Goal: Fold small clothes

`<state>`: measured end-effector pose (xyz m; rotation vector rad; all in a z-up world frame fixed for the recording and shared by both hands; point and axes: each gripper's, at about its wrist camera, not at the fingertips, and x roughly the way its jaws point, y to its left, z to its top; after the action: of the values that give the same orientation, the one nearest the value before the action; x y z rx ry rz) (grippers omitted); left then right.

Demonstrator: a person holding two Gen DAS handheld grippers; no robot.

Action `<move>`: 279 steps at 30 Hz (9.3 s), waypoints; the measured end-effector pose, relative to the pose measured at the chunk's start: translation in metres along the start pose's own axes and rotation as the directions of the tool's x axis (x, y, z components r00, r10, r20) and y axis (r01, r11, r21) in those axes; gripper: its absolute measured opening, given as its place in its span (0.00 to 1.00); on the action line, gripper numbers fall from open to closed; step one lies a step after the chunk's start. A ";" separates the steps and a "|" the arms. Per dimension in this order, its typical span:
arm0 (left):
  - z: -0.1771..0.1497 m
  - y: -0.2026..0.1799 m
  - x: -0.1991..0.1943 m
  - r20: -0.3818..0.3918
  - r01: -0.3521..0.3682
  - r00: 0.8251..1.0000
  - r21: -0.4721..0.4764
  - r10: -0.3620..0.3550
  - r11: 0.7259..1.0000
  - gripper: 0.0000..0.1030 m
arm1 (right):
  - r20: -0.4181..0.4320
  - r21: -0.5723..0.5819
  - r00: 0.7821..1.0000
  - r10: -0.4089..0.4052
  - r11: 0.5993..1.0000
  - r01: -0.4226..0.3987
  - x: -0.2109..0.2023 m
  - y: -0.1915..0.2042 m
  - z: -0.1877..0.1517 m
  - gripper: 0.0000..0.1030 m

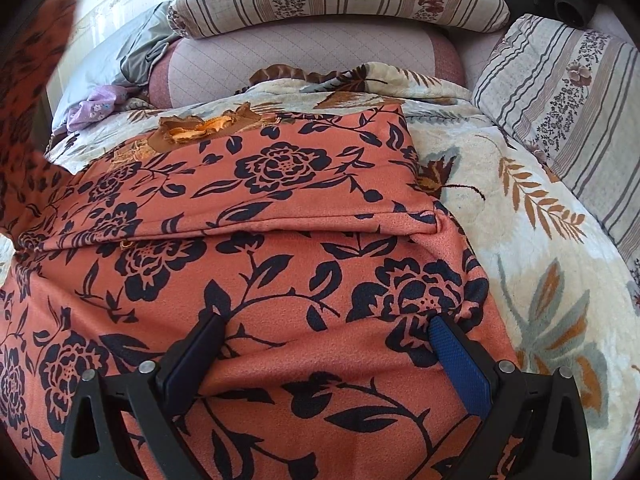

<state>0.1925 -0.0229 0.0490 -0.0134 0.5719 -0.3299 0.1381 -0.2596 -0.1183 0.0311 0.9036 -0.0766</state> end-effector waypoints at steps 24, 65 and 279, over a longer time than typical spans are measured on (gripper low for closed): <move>-0.166 0.190 0.021 -0.303 -0.350 0.933 -0.626 0.197 0.696 0.77 | -0.016 0.399 0.947 0.320 0.871 -0.287 0.019 -0.035 0.097 0.86; -0.130 0.158 -0.008 -0.102 -0.423 0.897 -0.479 0.430 0.769 0.77 | -0.130 0.315 0.930 0.344 0.904 -0.290 0.037 -0.004 0.107 0.89; -0.294 0.111 -0.115 -0.592 -0.242 0.806 -0.345 -0.010 0.907 0.28 | -0.456 0.303 0.776 0.436 0.896 -0.325 -0.093 -0.131 -0.099 0.23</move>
<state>-0.0219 0.1409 -0.1492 -0.2885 1.2506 -0.0750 -0.0071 -0.3794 -0.1061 0.4539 1.4110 0.2343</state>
